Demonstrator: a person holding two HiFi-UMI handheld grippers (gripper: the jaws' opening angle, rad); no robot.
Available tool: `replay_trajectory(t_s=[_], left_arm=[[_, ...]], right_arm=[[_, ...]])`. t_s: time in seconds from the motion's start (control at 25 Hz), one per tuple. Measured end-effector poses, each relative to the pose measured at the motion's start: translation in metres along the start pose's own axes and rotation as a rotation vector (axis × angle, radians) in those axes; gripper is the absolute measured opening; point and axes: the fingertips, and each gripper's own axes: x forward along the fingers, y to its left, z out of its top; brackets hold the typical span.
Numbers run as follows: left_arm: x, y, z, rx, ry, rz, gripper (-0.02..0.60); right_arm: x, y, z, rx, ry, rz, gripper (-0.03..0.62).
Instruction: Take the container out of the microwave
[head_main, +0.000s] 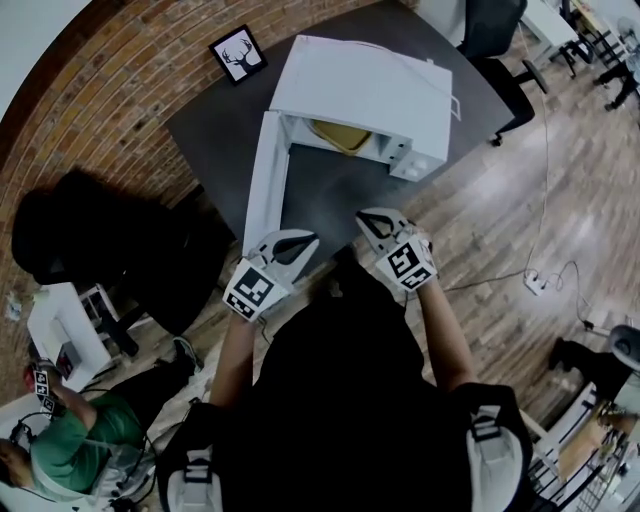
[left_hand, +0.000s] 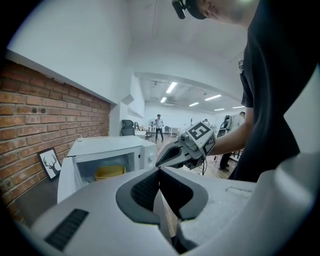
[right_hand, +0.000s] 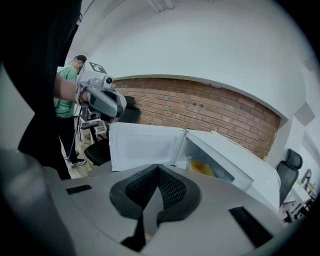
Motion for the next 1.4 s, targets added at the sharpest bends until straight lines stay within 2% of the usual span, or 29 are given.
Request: replay_trajectory(t_s=[0.32,0.64,0.88,1.08,1.4], left_arm=[[0.0,0.023,0.002,-0.05,0.007,0.069,0.002],[-0.005,0.04,0.0,-0.096,0.013,0.155,0.002],[-0.012,0.045,-0.001,-0.095,0.008,0.203,0.002],[-0.013,0.045,-0.003,-0.102,0.011,0.227,0.002],[-0.008,0.043,-0.005,-0.121,0.02,0.241,0.002]], right_arm=[[0.047,-0.038,-0.011,-0.093,0.039,-0.013,-0.002],[0.085,-0.065,-0.031,-0.112,0.089,0.004,-0.002],[0.111,-0.074,-0.045,-0.129,0.128,0.024,0.0],[0.127,-0.08,-0.051,-0.133,0.141,0.05,0.007],[0.14,-0.095,-0.058,-0.149,0.162,0.042,0.033]])
